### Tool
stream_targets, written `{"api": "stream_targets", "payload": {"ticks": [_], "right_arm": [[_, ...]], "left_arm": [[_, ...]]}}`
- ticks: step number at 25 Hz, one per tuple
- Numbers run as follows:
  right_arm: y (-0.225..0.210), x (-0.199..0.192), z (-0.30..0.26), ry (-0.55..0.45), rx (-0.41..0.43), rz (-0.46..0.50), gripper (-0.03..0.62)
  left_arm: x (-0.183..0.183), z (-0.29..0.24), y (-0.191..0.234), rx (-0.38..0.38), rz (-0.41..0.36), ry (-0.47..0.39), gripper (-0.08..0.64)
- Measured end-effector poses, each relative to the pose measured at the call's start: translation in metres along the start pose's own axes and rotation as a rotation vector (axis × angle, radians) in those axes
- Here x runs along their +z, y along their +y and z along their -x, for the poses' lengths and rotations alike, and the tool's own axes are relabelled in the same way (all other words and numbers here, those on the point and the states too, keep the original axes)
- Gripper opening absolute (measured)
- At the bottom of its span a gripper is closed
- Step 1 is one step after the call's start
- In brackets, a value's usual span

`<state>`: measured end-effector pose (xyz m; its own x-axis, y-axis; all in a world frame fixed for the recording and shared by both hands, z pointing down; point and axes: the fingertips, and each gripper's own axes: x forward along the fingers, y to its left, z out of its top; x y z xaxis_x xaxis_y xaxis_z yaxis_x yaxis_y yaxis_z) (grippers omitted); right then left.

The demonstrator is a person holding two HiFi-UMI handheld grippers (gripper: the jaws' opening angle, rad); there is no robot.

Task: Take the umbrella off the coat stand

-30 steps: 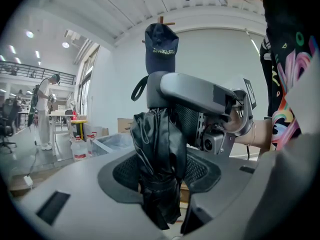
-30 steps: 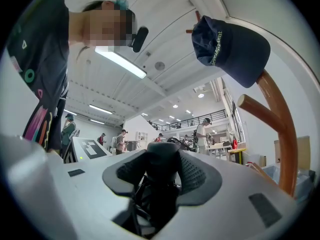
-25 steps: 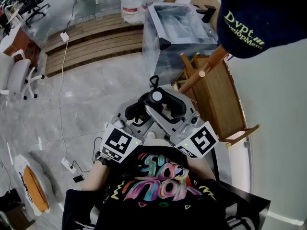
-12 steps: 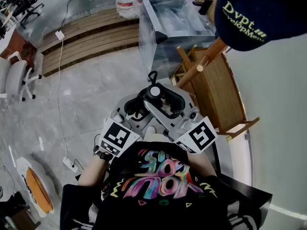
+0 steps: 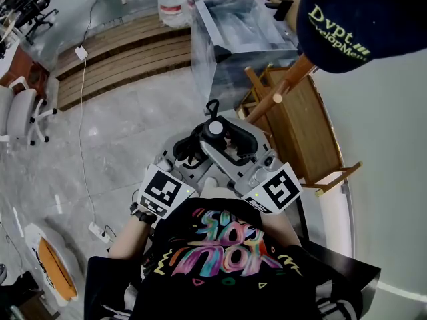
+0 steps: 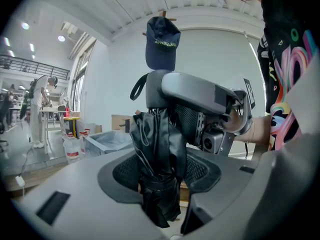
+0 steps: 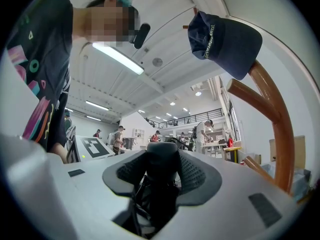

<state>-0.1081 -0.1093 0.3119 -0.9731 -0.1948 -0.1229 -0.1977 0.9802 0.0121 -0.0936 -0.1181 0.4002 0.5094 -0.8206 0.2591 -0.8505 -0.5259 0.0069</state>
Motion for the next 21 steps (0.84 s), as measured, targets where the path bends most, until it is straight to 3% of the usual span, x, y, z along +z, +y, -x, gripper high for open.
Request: {"api": "stream_targets", "payload": {"ticks": [21], "right_arm": [[-0.015, 0.002, 0.013, -0.007, -0.044, 0.01, 0.204]], "left_arm": [[0.006, -0.017, -0.007, -0.05, -0.017, -0.008, 0.227]]}}
